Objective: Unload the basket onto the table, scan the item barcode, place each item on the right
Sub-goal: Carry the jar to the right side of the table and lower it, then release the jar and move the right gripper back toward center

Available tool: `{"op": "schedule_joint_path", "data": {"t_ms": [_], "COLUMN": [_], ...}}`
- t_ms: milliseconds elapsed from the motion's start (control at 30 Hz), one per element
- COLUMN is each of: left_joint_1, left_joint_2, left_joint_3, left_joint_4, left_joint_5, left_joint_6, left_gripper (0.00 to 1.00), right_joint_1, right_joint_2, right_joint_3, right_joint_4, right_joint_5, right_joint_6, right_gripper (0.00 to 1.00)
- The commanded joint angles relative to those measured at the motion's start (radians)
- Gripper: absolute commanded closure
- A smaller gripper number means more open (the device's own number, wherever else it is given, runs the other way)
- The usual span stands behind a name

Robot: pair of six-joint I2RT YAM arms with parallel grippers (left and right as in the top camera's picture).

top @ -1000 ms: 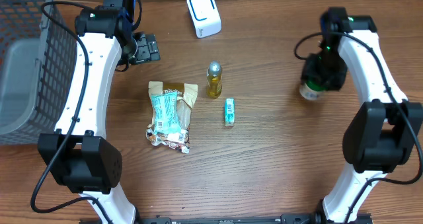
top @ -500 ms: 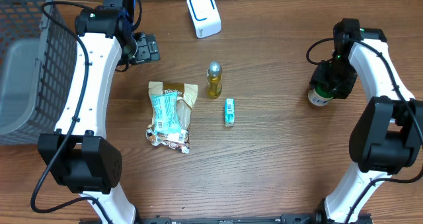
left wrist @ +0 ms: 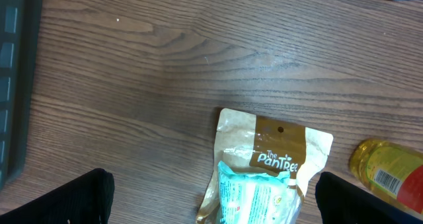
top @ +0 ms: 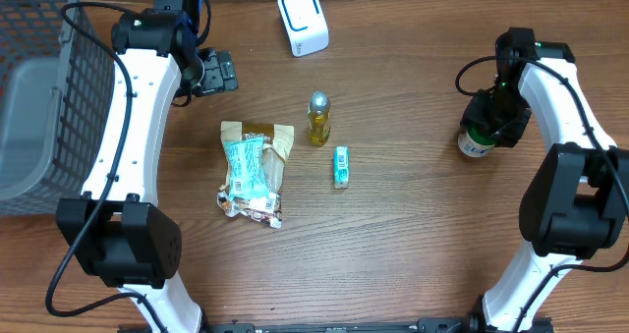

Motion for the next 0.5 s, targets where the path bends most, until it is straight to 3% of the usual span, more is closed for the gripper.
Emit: {"op": "schedule_joint_path", "data": {"t_ms": [0, 300, 467], "left_joint_1": [-0.002, -0.002, -0.002], "left_joint_2": [-0.002, -0.002, -0.002], "left_joint_3": [0.015, 0.015, 0.015], "left_joint_4": [0.001, 0.001, 0.001], "left_joint_5": [-0.008, -0.008, -0.008], "left_joint_6": [0.004, 0.004, 0.004], "left_gripper": [0.0, 0.0, 0.0], "right_joint_1": [0.001, 0.004, 0.004], "right_joint_2": [-0.01, -0.01, -0.01], "right_joint_3": [-0.005, -0.089, -0.09], "right_joint_4": [0.005, 0.093, 0.094], "right_joint_5": [-0.005, -0.006, -0.006], "right_joint_6": [0.031, 0.03, 0.03], "right_gripper": [0.47, 0.46, 0.35]}}
